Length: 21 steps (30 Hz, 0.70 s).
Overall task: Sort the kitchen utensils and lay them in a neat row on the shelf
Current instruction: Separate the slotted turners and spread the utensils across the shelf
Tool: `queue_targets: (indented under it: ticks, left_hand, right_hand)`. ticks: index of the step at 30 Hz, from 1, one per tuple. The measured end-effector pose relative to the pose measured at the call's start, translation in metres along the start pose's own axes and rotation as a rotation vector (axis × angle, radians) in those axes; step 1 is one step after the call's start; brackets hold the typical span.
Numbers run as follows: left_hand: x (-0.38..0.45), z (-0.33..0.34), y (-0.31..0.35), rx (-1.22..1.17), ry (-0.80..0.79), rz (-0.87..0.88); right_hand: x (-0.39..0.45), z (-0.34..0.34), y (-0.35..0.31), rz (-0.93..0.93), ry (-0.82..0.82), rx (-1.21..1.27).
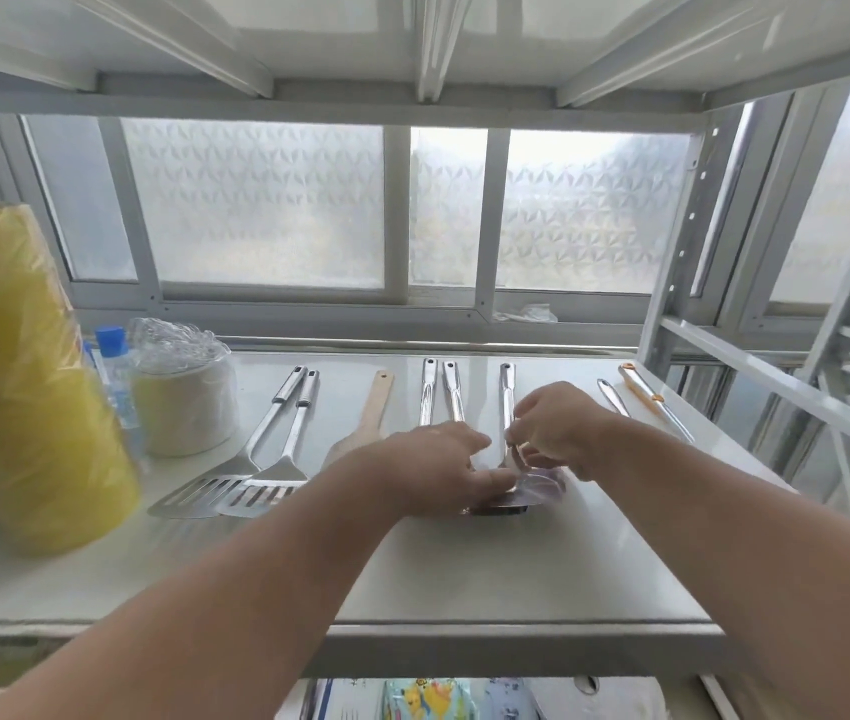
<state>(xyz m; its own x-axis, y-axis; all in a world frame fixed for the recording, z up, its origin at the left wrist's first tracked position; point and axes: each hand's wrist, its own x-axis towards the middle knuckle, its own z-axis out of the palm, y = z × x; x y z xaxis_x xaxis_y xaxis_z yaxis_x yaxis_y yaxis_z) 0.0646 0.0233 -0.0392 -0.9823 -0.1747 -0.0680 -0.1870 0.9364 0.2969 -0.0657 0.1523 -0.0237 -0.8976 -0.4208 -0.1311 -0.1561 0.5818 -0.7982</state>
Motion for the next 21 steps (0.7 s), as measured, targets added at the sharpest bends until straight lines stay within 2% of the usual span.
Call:
queue_targets:
  ticks: [3, 8, 14, 21]
  left_hand:
    - [-0.005, -0.005, -0.004, 0.035, -0.021, 0.000]
    - [-0.005, -0.011, -0.017, 0.089, -0.009, -0.019]
    - [-0.001, -0.014, 0.003, 0.124, -0.014, 0.001]
    - [0.042, -0.019, 0.043, 0.051, 0.000, 0.078]
  right_hand:
    - [-0.012, 0.003, -0.001, -0.086, -0.007, -0.194]
    - [-0.013, 0.011, 0.003, -0.101, -0.036, -0.144]
    - [-0.009, 0.001, 0.016, -0.158, -0.047, -0.108]
    - [-0.002, -0.081, 0.040, -0.127, 0.193, -0.105]
